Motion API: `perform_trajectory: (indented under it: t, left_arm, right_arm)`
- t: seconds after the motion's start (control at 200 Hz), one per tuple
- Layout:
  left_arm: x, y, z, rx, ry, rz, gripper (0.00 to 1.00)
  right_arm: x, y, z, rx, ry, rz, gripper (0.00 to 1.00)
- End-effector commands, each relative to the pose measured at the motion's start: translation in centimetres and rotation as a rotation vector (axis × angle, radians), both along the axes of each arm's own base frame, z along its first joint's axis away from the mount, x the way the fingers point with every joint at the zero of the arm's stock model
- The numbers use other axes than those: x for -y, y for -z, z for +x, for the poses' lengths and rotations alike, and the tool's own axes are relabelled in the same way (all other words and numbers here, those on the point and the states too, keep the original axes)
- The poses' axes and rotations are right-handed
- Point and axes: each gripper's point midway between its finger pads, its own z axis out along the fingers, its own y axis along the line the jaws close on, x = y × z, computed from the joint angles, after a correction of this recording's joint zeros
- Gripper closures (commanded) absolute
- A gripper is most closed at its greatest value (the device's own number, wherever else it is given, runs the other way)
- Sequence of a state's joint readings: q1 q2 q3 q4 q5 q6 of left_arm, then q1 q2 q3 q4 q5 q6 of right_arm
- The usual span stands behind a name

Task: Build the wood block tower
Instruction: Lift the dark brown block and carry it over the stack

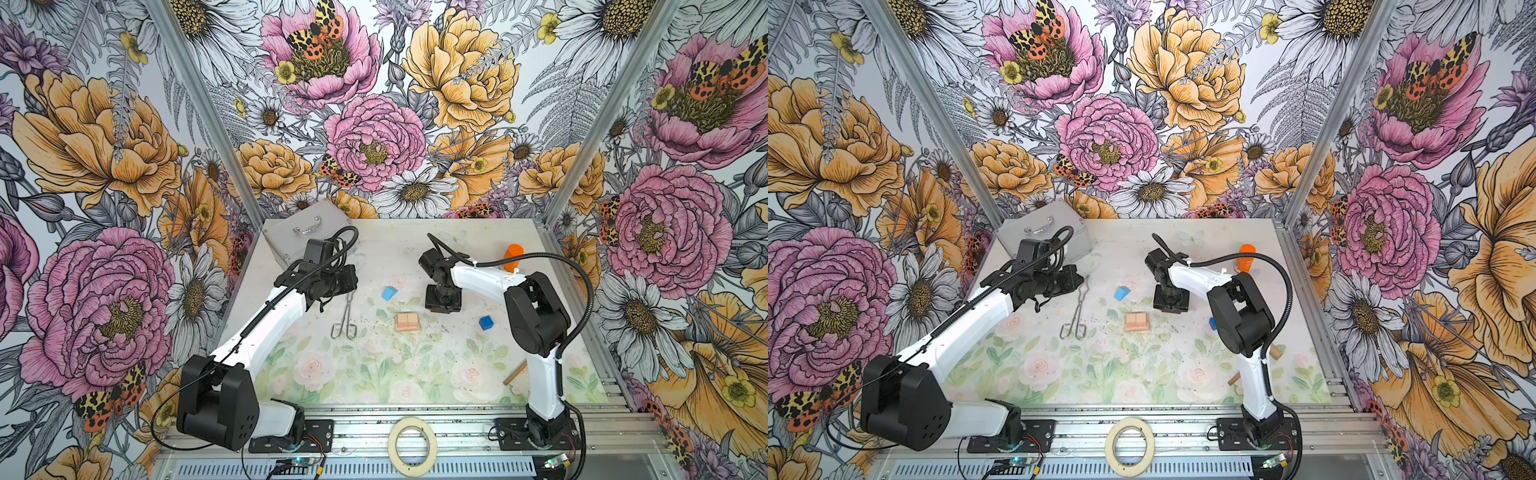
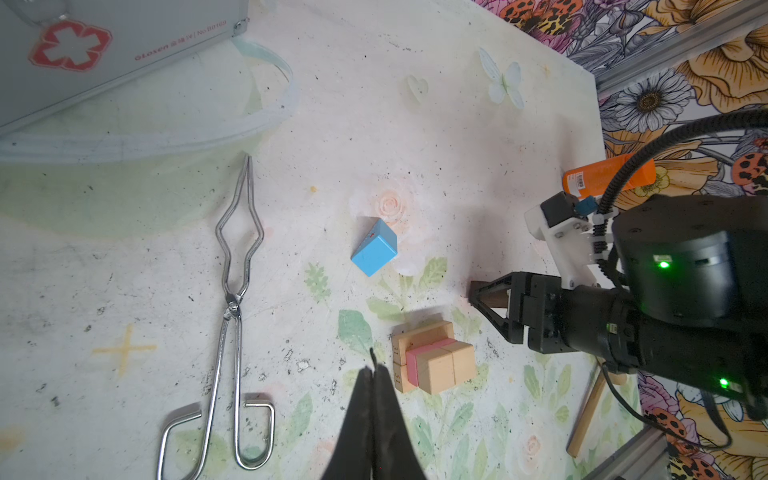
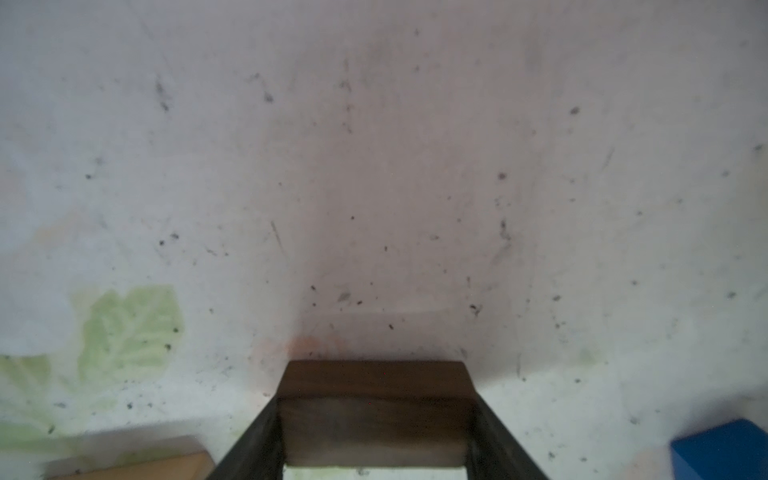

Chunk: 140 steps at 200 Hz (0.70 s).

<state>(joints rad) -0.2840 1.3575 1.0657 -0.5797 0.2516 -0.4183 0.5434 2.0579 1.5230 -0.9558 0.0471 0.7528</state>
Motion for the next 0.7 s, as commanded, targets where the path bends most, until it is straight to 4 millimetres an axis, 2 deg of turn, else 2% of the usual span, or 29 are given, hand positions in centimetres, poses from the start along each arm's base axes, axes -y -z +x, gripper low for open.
perform_trajectory:
  t: [0.0, 0.195, 0.365, 0.696]
  left_arm:
    - [0.0, 0.8, 0.0, -0.002, 0.009, 0.016, 1.0]
    - [0.0, 0.7, 0.0, 0.002, 0.009, 0.016, 1.0]
    - [0.0, 0.5, -0.1, 0.006, 0.01, 0.014, 1.0]
    - [0.0, -0.2, -0.6, 0.031, 0.009, 0.017, 1.0]
  right_arm:
    - [-0.3, -2.9, 0.5, 0.039, -0.019, 0.024, 0.64]
    - [-0.4, -5.8, 0.0, 0.063, -0.039, 0.033, 0.68]
    - [-1.3, -7.9, -0.7, 0.083, -0.065, 0.042, 0.69]
    - [-5.7, -10.7, -4.0, 0.068, -0.122, 0.084, 0.7]
